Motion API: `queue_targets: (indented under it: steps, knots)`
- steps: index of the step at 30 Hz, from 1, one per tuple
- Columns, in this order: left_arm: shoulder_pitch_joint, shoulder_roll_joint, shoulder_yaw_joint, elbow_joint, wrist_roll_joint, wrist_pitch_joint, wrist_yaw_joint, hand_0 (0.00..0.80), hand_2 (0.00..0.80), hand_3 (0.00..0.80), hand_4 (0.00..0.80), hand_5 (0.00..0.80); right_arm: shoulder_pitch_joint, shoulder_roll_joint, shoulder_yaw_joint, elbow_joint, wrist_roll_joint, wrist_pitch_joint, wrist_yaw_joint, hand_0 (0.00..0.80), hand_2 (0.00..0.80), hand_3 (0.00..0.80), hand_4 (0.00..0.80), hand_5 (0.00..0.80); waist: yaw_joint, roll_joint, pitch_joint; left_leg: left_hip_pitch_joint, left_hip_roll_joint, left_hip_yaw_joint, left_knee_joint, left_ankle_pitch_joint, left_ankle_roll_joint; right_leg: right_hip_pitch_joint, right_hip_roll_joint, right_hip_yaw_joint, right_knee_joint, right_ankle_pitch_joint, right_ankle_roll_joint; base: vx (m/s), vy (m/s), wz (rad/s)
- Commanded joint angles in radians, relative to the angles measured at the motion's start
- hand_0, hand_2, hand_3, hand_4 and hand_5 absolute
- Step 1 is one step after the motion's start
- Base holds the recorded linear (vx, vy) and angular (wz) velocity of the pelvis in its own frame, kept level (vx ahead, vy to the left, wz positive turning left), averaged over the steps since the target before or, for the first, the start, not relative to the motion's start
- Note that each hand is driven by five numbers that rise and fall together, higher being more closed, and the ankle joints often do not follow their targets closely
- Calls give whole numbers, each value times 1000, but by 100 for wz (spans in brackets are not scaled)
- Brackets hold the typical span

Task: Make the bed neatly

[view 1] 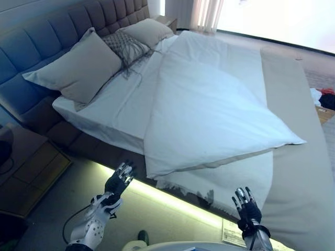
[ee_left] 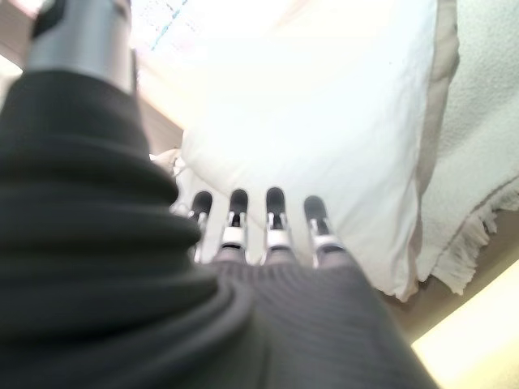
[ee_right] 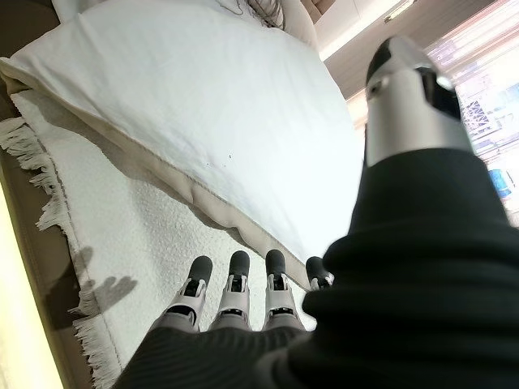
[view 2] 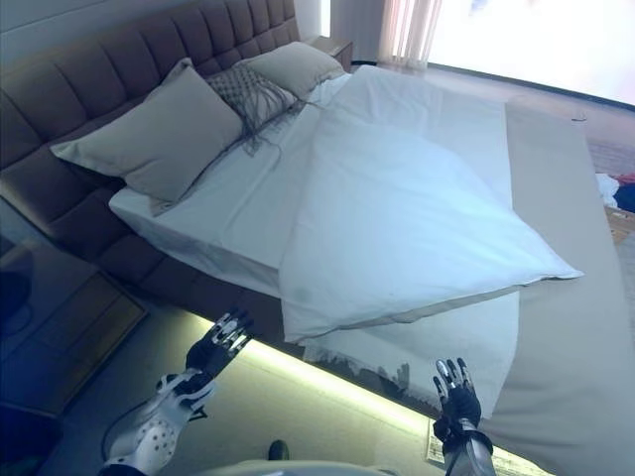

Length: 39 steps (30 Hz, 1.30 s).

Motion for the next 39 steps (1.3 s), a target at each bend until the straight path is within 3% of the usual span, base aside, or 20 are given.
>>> queue_targets:
  steps: [1, 12, 25, 31, 35, 39]
  knots:
    - [-39, -14, 18, -36, 14, -33, -21, 0, 0, 0, 0, 0, -49, -11, 5, -68, 19, -18, -6, 0, 0, 0, 0, 0, 23, 23, -3, 40, 52, 25, 50, -106, -12, -91, 11, -11, -23, 155, 8, 0, 0, 0]
    - [-25, -26, 21, -35, -1, -52, -31, 0, 0, 0, 0, 0, -30, -12, 2, -77, 8, -16, -10, 0, 0, 0, 0, 0, 22, 26, -3, 53, 57, 23, 42, -103, -21, -73, 22, -14, -38, 154, 5, 0, 0, 0]
    - [8, -8, 33, -43, 11, -47, -62, 0, 0, 0, 0, 0, -27, -16, 11, -64, 18, 39, 3, 0, 0, 0, 0, 0, 29, 23, -12, 57, 72, 24, 67, -114, -33, -63, 28, -18, -51, 158, 2, 0, -21, 0]
    - [53, -5, 49, -47, -20, -52, -75, 0, 0, 0, 0, 0, -12, -36, 10, -82, 38, 76, 19, 0, 0, 0, 0, 0, 35, 20, -8, 47, 94, 14, 111, -122, -47, -59, 62, -12, -71, 163, -18, -18, -90, -1]
    - [52, 0, 36, -47, -45, -65, -65, 0, 0, 0, 0, 0, -25, -71, 19, -87, 40, 80, 18, 0, 0, 0, 0, 0, 49, 21, 2, 18, 124, -17, 129, -106, -71, -61, 97, -10, -98, 168, -36, -87, -126, -2]
    - [49, -14, 32, -49, -68, -47, -80, 0, 0, 0, 0, 0, -33, -97, 29, -96, 69, 85, 0, 0, 0, 0, 0, 0, 71, 18, 13, -27, 132, -81, 195, -102, -91, -63, 118, 5, -105, 169, -49, -71, -104, 1]
